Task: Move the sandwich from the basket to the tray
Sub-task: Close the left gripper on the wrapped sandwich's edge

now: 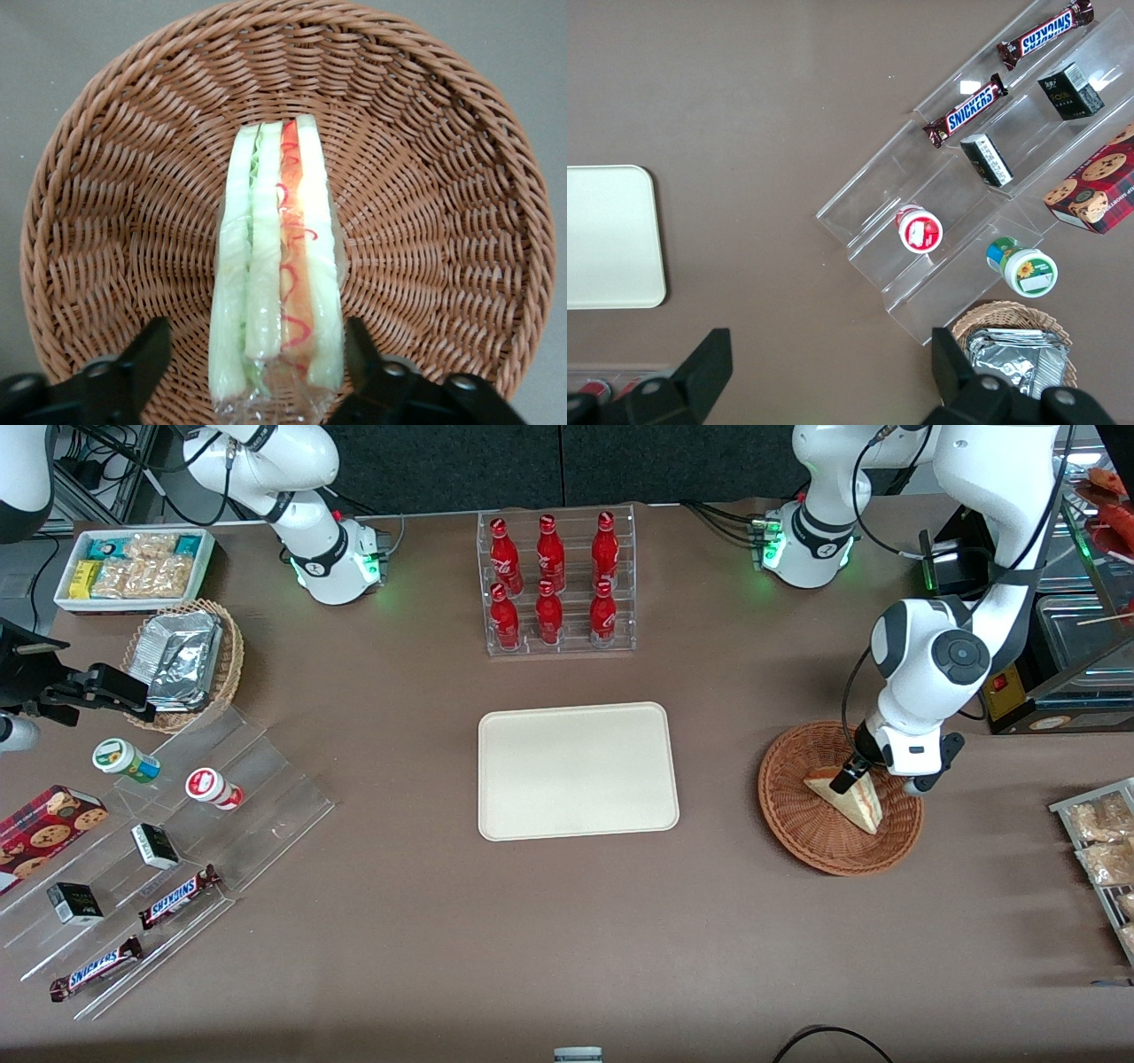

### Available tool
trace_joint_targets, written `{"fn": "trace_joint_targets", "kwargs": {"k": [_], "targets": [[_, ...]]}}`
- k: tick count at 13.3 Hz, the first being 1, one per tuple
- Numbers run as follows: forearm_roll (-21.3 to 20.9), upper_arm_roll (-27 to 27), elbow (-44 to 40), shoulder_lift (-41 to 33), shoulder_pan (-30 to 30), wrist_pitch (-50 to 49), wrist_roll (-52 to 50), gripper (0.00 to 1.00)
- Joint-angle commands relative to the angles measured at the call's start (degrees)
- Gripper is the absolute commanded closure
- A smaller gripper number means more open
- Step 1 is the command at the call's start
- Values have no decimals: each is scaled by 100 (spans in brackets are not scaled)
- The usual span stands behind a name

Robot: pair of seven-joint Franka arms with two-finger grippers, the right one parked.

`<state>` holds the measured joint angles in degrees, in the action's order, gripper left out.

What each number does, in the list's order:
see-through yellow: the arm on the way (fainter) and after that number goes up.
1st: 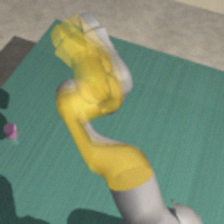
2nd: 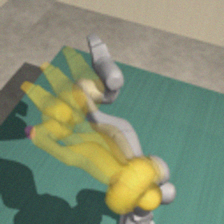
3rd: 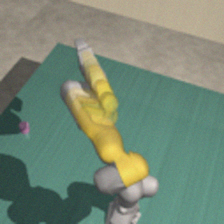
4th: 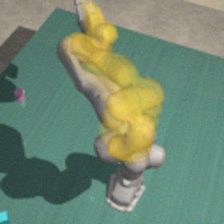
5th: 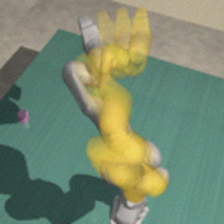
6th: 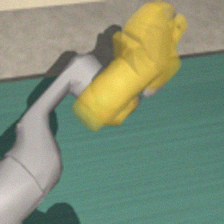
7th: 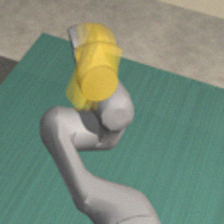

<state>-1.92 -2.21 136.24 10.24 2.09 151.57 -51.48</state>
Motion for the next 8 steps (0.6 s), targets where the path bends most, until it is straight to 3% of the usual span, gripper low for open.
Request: {"fn": "trace_joint_targets", "kwargs": {"k": [1,4,8], "targets": [[-1,1,-18,14,38,110,-187,100],[-1,-8,-211,-109,38,-22,-353,100],[-36,-218,-589,-565,38,-1231,-381,100]]}}
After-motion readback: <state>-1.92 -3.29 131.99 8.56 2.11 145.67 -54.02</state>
